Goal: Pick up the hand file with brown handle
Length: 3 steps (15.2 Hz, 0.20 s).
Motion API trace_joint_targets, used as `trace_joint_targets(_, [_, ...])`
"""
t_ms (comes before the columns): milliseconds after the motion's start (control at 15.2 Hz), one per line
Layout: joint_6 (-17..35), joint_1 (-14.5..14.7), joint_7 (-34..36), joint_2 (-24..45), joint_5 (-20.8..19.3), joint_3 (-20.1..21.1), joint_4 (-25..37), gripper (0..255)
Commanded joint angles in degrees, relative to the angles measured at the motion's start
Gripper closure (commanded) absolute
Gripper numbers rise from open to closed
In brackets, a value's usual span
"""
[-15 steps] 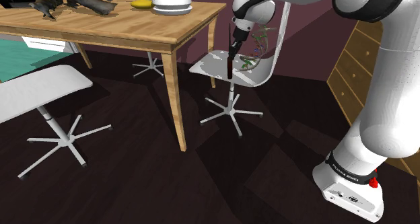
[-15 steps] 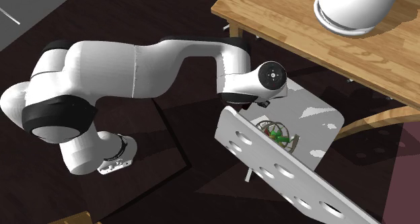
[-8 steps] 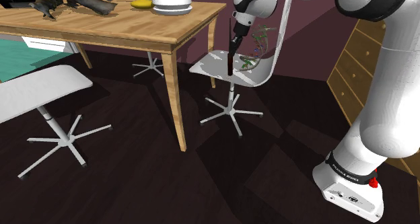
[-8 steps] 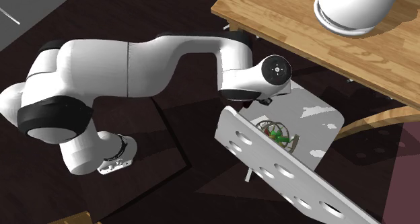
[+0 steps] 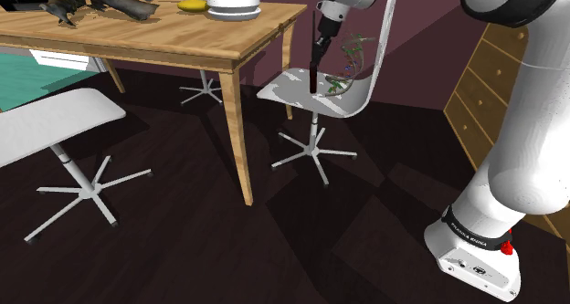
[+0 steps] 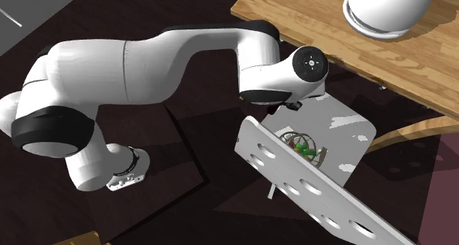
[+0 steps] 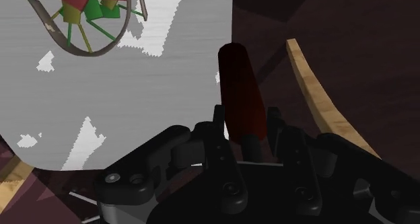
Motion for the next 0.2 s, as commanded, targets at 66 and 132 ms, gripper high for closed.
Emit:
trace_joint_targets(66, [-1.53,-0.03,0.51,-0.23,-0.31,-0.09,1.36,255])
trace_joint_targets(132, [-1.54,-0.03,0.50,-0.23,-0.31,-0.08,1.37,255])
